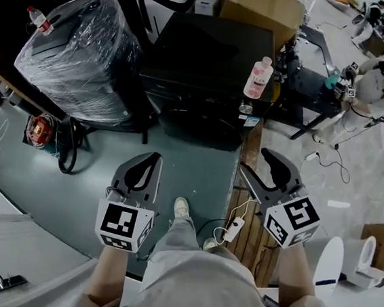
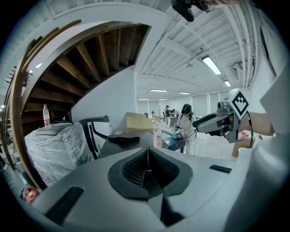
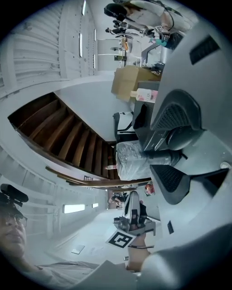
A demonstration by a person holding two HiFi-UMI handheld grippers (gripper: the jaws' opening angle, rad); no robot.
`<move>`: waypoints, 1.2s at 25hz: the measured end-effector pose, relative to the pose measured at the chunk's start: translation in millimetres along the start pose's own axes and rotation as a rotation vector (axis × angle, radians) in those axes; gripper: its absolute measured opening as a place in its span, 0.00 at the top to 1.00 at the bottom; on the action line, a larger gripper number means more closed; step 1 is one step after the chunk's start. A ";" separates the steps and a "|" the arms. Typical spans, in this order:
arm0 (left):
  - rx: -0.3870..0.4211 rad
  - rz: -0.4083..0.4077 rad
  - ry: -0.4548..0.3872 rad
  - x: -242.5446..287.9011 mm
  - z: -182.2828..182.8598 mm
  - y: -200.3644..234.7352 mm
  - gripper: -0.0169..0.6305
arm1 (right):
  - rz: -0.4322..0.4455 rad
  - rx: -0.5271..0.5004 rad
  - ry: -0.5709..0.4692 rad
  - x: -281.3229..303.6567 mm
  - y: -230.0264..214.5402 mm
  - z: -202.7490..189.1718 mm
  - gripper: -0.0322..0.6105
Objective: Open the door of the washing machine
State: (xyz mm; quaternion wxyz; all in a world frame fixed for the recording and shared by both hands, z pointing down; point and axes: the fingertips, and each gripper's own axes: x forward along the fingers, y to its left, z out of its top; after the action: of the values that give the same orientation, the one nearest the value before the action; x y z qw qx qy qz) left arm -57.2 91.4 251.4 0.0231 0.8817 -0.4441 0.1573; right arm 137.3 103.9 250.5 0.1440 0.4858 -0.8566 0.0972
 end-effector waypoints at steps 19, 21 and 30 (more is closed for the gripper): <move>-0.013 -0.153 0.189 108.7 -87.2 110.0 0.93 | 0.003 -0.099 0.328 199.2 -10.4 -60.2 0.58; -0.023 -0.141 0.199 110.7 -92.1 115.3 0.93 | 0.005 -0.098 0.359 206.0 -14.4 -73.4 0.58; -0.067 -0.145 0.279 139.7 -123.0 122.2 0.93 | 0.029 0.004 0.424 229.5 -40.2 -109.5 0.58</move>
State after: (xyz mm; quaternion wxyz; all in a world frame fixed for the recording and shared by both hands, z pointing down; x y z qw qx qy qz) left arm -107.7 -68.7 397.7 0.1252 0.8798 -0.3768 0.2613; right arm 77.0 -67.5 432.7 0.3187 0.4425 -0.8138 0.2011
